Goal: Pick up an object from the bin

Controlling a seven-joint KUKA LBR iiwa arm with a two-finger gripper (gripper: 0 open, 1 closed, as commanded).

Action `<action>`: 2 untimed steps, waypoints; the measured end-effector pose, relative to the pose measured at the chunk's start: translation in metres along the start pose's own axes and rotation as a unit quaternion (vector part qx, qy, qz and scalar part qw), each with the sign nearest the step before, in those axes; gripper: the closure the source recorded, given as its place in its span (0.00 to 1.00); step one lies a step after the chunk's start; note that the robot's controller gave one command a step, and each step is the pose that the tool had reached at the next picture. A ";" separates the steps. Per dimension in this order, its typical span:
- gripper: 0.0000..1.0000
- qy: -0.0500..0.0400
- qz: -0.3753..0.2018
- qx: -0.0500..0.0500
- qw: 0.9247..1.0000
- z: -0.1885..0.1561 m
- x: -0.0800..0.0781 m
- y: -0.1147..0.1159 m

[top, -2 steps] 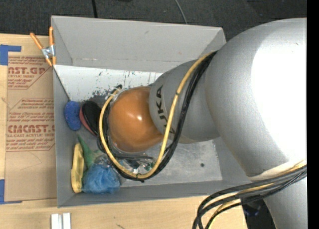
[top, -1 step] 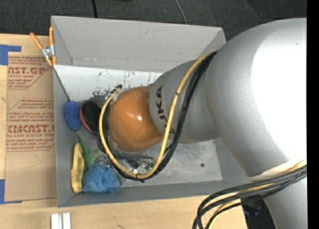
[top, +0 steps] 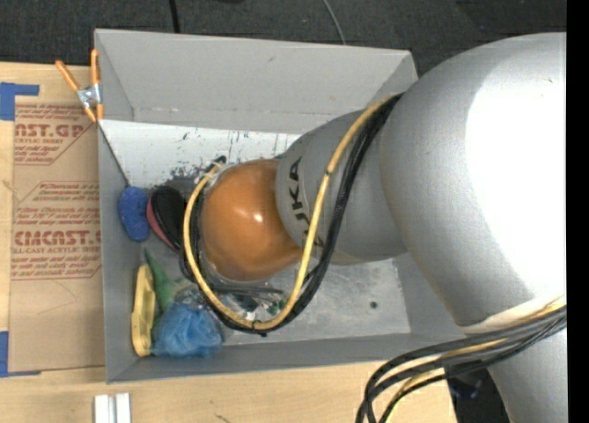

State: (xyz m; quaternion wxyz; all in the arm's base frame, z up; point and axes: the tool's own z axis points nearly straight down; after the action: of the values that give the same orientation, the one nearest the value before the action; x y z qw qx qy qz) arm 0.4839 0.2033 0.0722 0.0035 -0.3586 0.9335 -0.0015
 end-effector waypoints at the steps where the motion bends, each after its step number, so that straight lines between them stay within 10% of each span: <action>1: 1.00 0.001 0.000 -0.001 1.000 -0.006 0.000 0.001; 2: 1.00 0.003 -0.001 -0.002 1.000 -0.016 0.001 0.002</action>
Offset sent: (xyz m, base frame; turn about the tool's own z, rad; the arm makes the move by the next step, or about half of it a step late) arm -0.0001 -0.0002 0.0875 0.0000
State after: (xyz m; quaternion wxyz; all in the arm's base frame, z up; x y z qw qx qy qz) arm 0.4814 0.2039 0.0878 -0.0003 -0.3592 0.9332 -0.0007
